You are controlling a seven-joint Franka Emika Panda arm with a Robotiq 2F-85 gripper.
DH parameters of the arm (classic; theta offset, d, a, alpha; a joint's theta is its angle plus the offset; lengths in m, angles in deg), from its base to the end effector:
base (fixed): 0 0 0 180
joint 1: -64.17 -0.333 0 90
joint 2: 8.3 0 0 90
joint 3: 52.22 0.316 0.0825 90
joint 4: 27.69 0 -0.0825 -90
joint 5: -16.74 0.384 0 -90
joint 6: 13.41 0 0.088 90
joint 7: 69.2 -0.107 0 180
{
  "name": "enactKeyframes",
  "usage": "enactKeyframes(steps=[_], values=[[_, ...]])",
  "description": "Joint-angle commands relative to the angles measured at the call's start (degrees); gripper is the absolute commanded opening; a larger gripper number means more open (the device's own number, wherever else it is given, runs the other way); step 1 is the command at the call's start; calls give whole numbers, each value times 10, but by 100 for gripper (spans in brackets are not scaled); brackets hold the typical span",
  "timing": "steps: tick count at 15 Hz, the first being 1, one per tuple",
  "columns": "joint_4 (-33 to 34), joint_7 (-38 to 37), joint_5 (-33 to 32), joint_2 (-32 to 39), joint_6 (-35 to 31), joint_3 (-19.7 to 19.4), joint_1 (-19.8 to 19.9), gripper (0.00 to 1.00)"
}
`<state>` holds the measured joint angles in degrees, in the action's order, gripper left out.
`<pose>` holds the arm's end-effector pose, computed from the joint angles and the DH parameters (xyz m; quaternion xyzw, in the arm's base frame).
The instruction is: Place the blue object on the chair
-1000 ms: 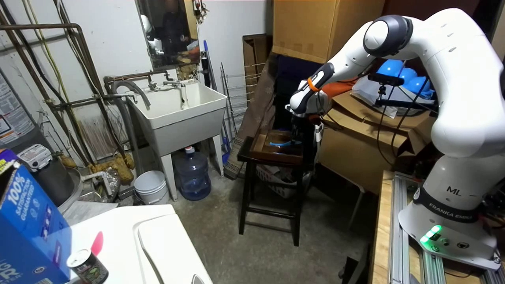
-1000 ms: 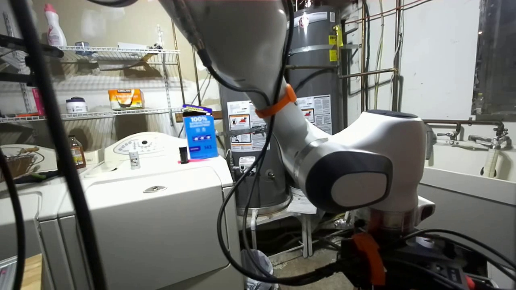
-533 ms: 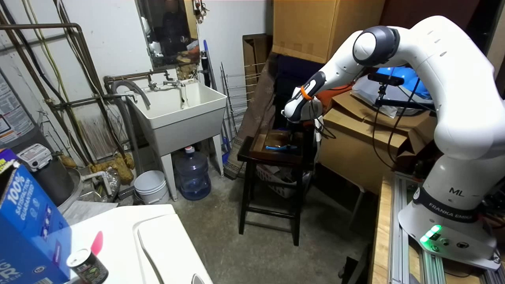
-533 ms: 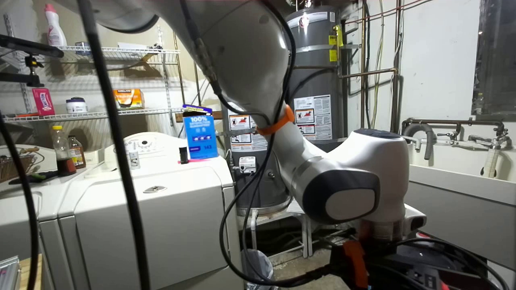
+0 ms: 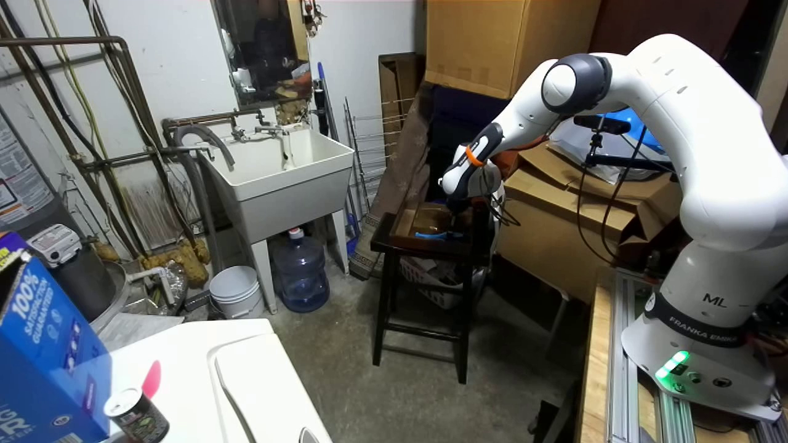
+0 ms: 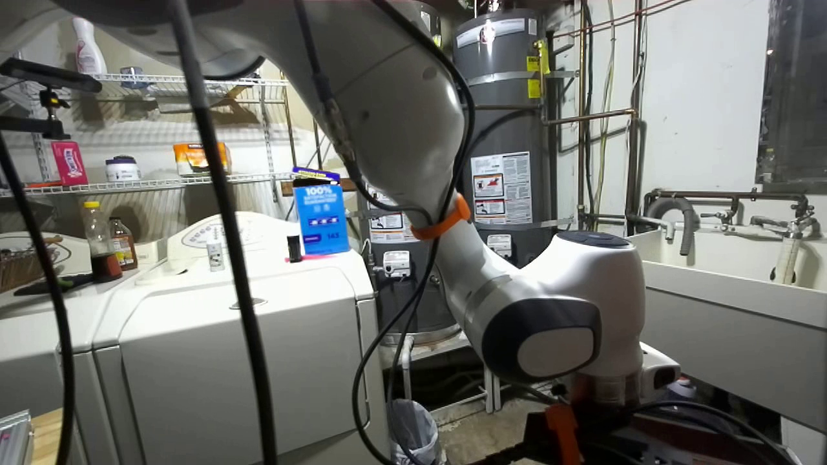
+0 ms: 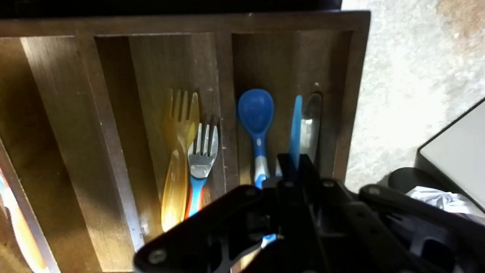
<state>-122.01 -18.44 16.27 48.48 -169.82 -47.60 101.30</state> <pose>0.5589 -0.3614 0.0441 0.9882 0.1424 0.0563 0.0086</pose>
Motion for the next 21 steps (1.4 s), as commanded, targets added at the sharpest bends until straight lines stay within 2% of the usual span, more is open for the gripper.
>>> enactKeyframes(steps=[1,6,7,9,15,16,21], values=[[21,-15,-4,18,-10,-15,-14,1],[24,-23,-4,25,-9,-23,-19,1],[25,-24,-4,25,-8,-22,-18,30],[27,-29,-3,26,-7,-23,-18,38],[24,-30,0,18,-3,-14,-11,78],[19,-28,-1,15,-7,-13,-10,82],[-10,-13,7,-21,-12,10,9,82]])
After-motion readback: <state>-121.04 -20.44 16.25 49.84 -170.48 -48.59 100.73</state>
